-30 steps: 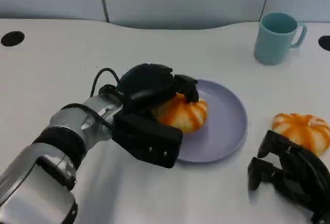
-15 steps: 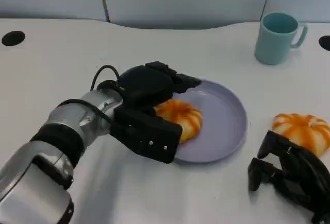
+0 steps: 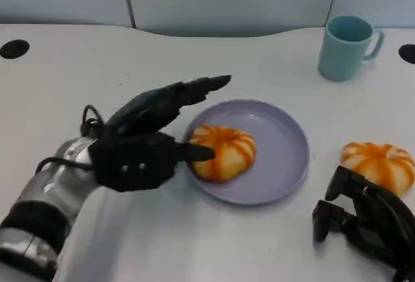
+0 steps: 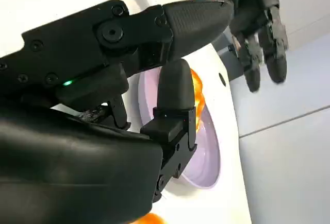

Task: Grasp the bread from the table and place it into the plate.

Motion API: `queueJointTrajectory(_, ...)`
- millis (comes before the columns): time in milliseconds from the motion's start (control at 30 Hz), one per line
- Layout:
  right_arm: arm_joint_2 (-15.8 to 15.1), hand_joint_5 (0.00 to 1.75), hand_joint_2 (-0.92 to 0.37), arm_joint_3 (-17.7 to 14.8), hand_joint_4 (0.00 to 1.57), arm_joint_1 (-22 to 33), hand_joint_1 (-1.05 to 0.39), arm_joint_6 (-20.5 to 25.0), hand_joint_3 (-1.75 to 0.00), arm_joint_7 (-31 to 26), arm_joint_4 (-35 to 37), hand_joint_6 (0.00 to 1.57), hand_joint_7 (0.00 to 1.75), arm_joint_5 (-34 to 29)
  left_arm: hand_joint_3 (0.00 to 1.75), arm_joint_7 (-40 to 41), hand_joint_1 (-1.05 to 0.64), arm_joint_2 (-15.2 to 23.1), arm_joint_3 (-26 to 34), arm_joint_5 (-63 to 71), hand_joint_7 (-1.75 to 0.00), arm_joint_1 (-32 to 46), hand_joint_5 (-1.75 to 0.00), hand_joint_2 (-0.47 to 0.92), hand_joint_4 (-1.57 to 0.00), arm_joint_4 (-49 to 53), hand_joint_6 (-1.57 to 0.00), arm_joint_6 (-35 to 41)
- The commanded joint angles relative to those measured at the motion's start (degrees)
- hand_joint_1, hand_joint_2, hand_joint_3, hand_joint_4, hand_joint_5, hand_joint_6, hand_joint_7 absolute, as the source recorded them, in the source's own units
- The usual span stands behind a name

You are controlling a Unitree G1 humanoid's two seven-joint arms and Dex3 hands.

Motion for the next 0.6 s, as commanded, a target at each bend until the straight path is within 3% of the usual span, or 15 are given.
queueJointTrajectory(33,-0.9,1.75,-0.92,-0.3,0.65,0.0,-0.51,0.3,-0.22,-0.1,1.4,0.53,1.59,-0.1,0.35,-5.8,-0.74,-0.1,5.5,-9.5,-0.1,8.2,-0.24,0.92,-0.27,-7.4,-0.31,2.4)
queueJointTrajectory(167,-1.2,1.75,-0.92,-0.2,0.65,-0.5,-0.52,-1.1,-0.22,-0.6,2.1,0.53,1.61,-1.0,0.34,-10.0,-0.7,-2.1,9.2,-18.4,-0.13,16.1,-0.42,0.92,-0.42,-16.0,-0.46,4.8)
queueJointTrajectory(267,-1.4,1.75,-0.92,-0.4,0.66,-1.0,-0.52,-1.5,-0.22,-0.4,3.2,0.52,1.61,-0.9,0.36,-11.7,-0.68,-3.6,11.1,-23.0,-0.18,20.6,-0.74,0.92,-0.48,-21.5,-0.61,6.9)
queueJointTrajectory(333,-1.5,1.75,-0.92,-0.5,0.66,-1.5,-0.51,-1.7,-0.24,0.0,4.0,0.51,1.63,-0.7,0.35,-13.2,-0.67,-4.6,12.2,-26.8,-0.47,23.6,-1.15,0.92,-0.45,-25.5,-0.62,10.0)
queueJointTrajectory(400,-1.6,1.75,-0.92,-0.7,0.66,-1.7,-0.51,-2.0,-0.24,0.2,4.7,0.5,1.64,-0.6,0.35,-13.2,-0.67,-5.8,13.3,-30.1,-0.58,27.1,-1.25,0.92,-0.44,-30.2,-0.61,13.9)
queueJointTrajectory(467,-1.7,1.75,-0.92,-0.9,0.65,-2.0,-0.52,-2.1,-0.25,0.1,5.2,0.5,1.62,-0.5,0.34,-12.7,-0.66,-7.2,14.7,-34.7,-1.11,31.8,-1.55,0.92,-0.46,-36.3,-0.55,20.2)
queueJointTrajectory(533,-1.9,1.75,-0.92,-0.9,0.65,-2.2,-0.53,-2.1,-0.24,-0.3,5.5,0.51,1.61,-0.6,0.33,-12.0,-0.66,-7.8,16.0,-38.6,-1.3,35.2,-1.67,0.92,-0.5,-41.1,-0.54,26.9)
queueJointTrajectory(600,-2.0,1.75,-0.92,-1.0,0.65,-2.3,-0.53,-2.2,-0.24,-0.1,5.9,0.51,1.6,-0.6,0.33,-11.7,-0.66,-8.3,17.2,-40.6,-1.37,37.0,-1.73,0.92,-0.55,-43.9,-0.55,31.2)
